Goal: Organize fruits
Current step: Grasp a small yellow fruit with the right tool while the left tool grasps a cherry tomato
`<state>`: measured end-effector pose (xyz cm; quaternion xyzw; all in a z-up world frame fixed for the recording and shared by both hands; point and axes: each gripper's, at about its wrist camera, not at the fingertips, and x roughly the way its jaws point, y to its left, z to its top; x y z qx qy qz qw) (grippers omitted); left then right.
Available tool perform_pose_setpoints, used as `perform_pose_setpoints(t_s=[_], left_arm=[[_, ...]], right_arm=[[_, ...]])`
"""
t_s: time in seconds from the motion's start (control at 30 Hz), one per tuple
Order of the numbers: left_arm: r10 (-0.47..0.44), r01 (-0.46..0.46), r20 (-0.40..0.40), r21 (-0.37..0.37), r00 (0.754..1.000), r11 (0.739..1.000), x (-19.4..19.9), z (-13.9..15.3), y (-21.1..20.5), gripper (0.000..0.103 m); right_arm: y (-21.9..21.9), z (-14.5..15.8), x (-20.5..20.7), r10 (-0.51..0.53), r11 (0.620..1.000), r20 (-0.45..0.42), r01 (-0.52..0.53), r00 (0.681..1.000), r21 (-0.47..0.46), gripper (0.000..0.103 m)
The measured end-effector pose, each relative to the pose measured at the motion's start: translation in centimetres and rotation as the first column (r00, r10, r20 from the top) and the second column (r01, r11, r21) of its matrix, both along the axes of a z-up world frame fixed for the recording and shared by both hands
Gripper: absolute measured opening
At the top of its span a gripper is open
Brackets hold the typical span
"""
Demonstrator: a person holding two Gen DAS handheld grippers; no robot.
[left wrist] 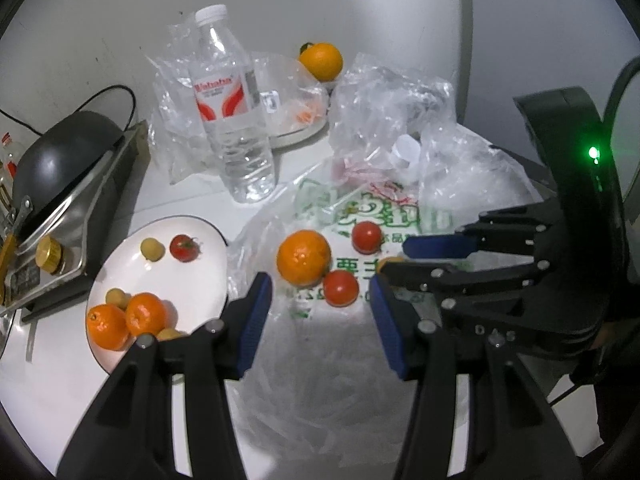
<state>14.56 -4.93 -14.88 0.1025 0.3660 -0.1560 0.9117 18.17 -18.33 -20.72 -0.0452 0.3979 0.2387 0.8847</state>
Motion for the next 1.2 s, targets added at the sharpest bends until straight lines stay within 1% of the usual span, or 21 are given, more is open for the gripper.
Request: perform_pose_setpoints(t_s=[0.3,0.47,0.7,0.8,0.97,1.03,1.2], left_arm=[[0.002,-0.001,-0.025,0.013,1.0,1.0,1.1,-0.9,-0.3,0.052],[-0.007,0.008,-0.037,0.027,0.999,1.0,1.6,-1.3,-0.8,0.052],[-0.04,0.043,-0.069,0.039,0.997,0.998,2.0,-2.0,-2.1,0.051],[-0.048,0.052,-0.087,0.04,0.995,0.998,2.2,-2.4,-2.5,0.045],[-0.032,0.036,-0.127,0.032,0.991,0.999,3.1,-3.2,-2.6,0.038],[-0.028,0.033,-0.137,0.032,0.99,0.999,3.3,-3.4,-2.7,0.036],[-0.02,0.026,-0.161,0.035,0.987,0.999,3.9,-4.0,-2.7,0.035]], right_arm=[[0.1,-1.1,0.8,0.023,1.0,-0.036,-0.024,0.999,-0.014,0.028],[-0.1,-0.7,0.5,0.028,1.0,-0.015,-0.028,0.999,-0.005,0.028],[-1.7,0.3,0.3,-0.002,1.0,0.02,0.002,1.0,0.008,0.028],[-2.2,0.4,0.3,-0.007,1.0,0.023,0.007,1.0,0.014,0.028],[-2.8,0.5,0.3,-0.007,1.0,0.032,0.006,0.999,0.022,0.028],[-2.9,0.5,0.3,-0.004,1.0,0.034,0.003,0.999,0.025,0.028],[-2.9,0.3,0.2,0.009,0.999,0.027,-0.009,1.0,0.032,0.028]])
